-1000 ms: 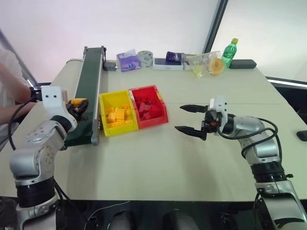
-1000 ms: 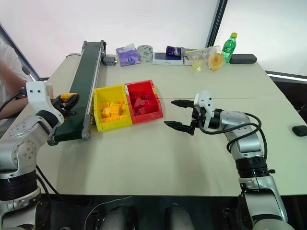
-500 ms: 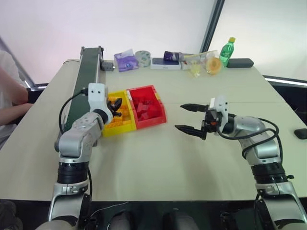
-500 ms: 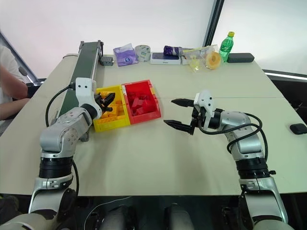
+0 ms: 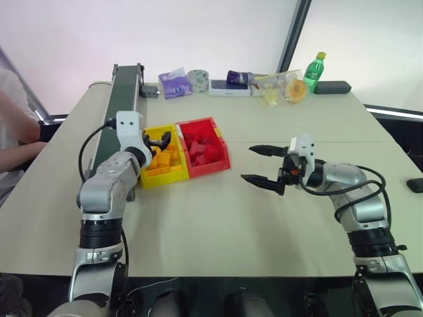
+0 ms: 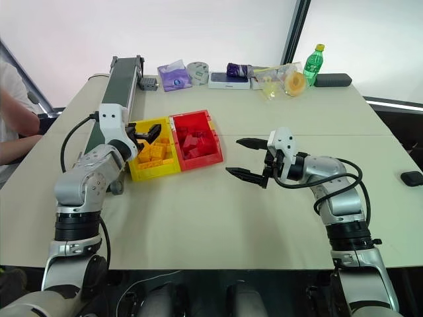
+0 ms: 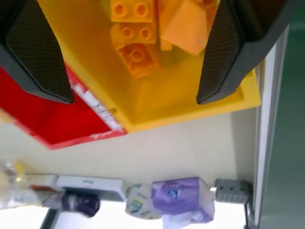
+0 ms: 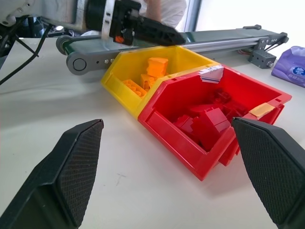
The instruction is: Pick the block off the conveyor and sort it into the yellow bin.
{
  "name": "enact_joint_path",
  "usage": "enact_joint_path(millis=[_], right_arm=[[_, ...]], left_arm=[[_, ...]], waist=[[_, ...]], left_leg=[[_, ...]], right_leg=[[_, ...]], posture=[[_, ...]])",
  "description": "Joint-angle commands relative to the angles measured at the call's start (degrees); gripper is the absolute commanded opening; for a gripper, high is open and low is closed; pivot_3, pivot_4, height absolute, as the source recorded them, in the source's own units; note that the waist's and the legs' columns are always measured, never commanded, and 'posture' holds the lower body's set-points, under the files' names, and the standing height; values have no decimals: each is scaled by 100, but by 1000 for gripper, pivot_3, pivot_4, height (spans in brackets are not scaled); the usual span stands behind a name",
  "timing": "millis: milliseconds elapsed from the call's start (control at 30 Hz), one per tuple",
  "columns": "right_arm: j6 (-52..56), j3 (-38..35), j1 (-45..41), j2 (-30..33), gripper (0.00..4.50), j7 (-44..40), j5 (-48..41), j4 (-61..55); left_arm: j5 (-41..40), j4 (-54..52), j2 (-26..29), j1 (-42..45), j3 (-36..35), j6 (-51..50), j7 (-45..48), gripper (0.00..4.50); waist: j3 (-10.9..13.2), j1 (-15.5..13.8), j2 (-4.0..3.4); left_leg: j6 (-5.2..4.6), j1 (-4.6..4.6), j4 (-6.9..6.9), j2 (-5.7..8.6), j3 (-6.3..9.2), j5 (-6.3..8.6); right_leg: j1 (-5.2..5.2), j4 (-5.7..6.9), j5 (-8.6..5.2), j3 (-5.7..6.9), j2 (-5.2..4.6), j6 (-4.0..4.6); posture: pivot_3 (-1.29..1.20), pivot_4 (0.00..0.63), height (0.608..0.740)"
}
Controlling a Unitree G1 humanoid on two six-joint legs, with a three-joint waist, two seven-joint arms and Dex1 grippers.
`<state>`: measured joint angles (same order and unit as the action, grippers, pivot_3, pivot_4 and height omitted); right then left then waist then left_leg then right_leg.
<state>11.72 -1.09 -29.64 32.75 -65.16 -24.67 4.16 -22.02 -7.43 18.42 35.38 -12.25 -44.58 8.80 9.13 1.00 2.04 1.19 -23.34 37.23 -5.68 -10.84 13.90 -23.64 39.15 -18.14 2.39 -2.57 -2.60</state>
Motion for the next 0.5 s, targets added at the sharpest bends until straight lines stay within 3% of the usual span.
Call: enact_joint_path(millis=[33, 200, 367, 500], right_arm=[[-56, -183, -67, 106, 4500, -35, -103, -140], [-85, -156, -136, 125, 4500, -107, -89, -15], [-122, -143, -215, 188, 4500, -249, -74, 124], [-123, -130, -202, 233, 4500, -320, -76, 166]], left_arm=[[-81, -600, 533, -324, -271, -146, 279, 4458], [-477, -961, 1287, -961, -941, -177, 856, 4458], [-790, -1414, 2017, -2185, -1721, -367, 1492, 4458], [-932, -1413, 2273, -2962, -2432, -67, 1898, 4458]], waist=[[0, 14, 0], [1, 2, -1], [1, -4, -1], [1, -1, -1]], left_leg=[[0, 1, -1, 0, 0, 0], [1, 2, -2, -4, 0, 0], [0, 1, -5, -6, 0, 0], [0, 1, -6, -7, 2, 1]], right_leg=[[0, 0, 0, 0, 0, 0], [-1, 0, 0, 0, 0, 0], [-1, 0, -1, 0, -10, 1], [-2, 0, -1, 1, -12, 3]], posture=[[0, 150, 740], [0, 150, 740], [0, 150, 740], [0, 150, 740]])
